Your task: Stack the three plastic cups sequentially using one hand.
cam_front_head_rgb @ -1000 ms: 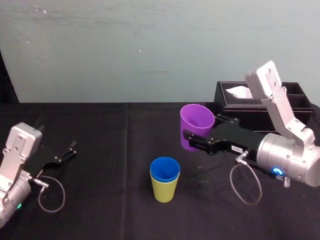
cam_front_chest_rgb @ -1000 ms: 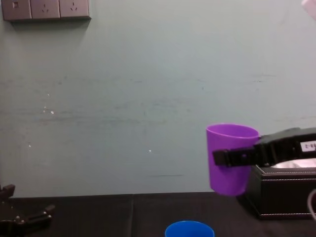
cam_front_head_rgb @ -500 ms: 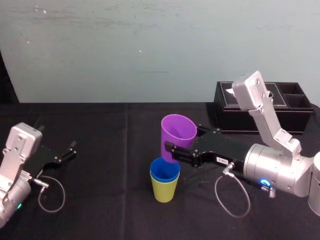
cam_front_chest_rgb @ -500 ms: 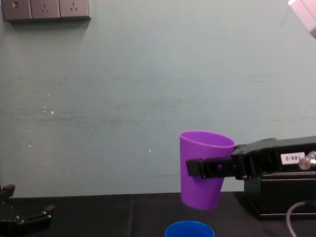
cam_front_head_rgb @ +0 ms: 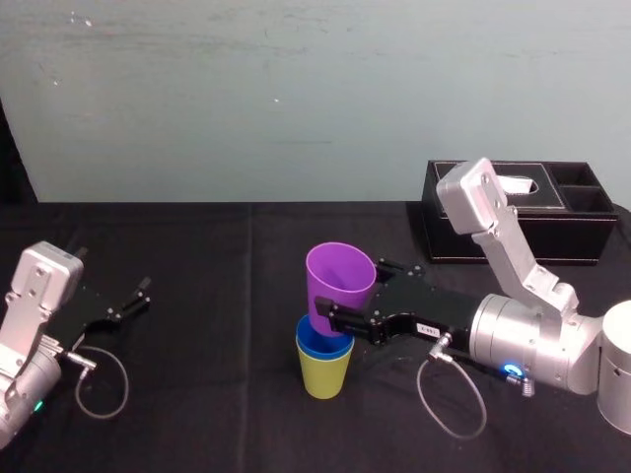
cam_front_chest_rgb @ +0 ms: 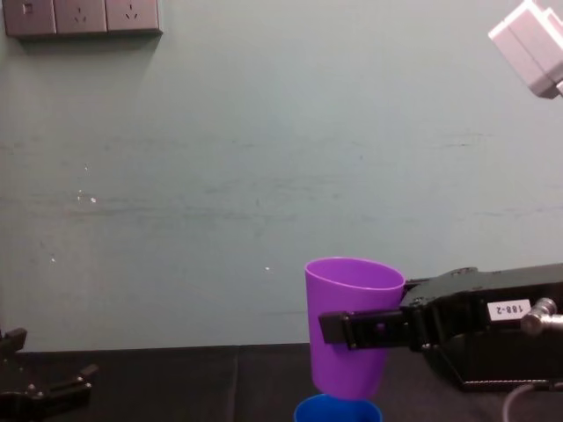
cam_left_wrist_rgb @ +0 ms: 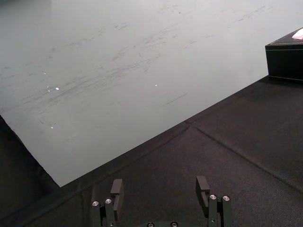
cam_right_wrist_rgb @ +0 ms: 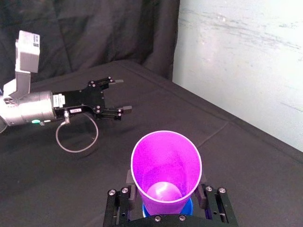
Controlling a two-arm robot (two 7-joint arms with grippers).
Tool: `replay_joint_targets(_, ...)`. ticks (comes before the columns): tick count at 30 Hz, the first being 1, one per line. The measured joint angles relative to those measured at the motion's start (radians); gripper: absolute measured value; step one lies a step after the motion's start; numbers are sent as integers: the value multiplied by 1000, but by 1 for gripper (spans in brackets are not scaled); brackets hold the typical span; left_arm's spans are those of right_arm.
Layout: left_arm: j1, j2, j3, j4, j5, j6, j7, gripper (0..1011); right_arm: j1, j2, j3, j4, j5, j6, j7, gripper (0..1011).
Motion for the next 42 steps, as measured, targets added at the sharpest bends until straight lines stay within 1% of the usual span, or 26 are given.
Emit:
replay_joint_targets(17,0,0,0,0,0,0,0,1000,38,12,-58,50,3,-29,-24,721)
replay_joint_targets(23,0,0,0,0,0,0,0,1000,46,12,-72,61,0,-34,-30,720)
replay_joint_targets(42,0,0,0,0,0,0,0,1000,59,6,-92,89,-10,-36,-36,720)
